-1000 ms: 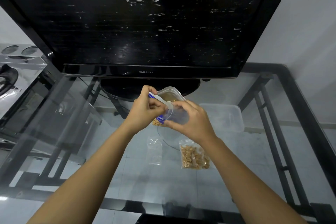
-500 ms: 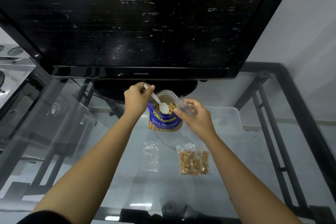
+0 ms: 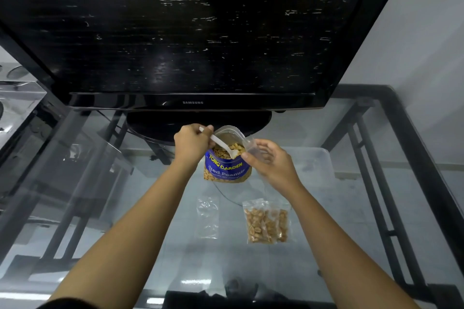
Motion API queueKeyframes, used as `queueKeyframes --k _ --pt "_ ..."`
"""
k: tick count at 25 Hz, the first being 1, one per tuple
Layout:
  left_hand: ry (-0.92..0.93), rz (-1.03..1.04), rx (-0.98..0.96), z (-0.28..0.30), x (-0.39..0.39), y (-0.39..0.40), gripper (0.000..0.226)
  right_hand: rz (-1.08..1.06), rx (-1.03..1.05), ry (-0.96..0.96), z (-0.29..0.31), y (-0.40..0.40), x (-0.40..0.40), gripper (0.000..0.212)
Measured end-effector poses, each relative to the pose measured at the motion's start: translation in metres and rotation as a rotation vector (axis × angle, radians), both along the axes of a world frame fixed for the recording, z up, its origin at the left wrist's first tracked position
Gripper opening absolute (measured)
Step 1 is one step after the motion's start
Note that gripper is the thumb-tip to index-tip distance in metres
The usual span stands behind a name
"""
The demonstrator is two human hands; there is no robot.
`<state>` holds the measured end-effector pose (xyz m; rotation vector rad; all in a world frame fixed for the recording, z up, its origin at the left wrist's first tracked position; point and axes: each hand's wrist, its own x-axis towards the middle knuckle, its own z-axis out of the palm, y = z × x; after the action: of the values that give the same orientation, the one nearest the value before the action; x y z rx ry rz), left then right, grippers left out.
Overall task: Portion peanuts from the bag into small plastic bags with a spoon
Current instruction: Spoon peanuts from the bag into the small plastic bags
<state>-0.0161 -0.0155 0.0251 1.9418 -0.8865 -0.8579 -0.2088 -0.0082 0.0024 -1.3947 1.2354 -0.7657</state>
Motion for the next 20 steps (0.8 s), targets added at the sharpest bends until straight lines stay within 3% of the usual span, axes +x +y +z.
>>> queueKeyframes --k 5,10,17,20 --pt "0.237 0.097 0.001 -0.006 0.007 0.001 0.022 0.022 0.014 0.012 -0.003 -0.002 -0.002 0.053" --pt "0.399 0.176 0.008 -0.011 0.027 -0.003 0.022 -0.042 -0.065 0.046 0.005 -0.003 -0.006 0.048" --pt "0.518 0.268 -0.039 -0.007 0.050 -0.001 0.022 0.004 -0.374 0.414 0.013 -0.010 0.005 0.055" --pt "0.507 0.262 -0.083 0.007 0.058 -0.004 0.023 0.013 -0.452 0.489 0.013 -0.014 0.013 0.052"
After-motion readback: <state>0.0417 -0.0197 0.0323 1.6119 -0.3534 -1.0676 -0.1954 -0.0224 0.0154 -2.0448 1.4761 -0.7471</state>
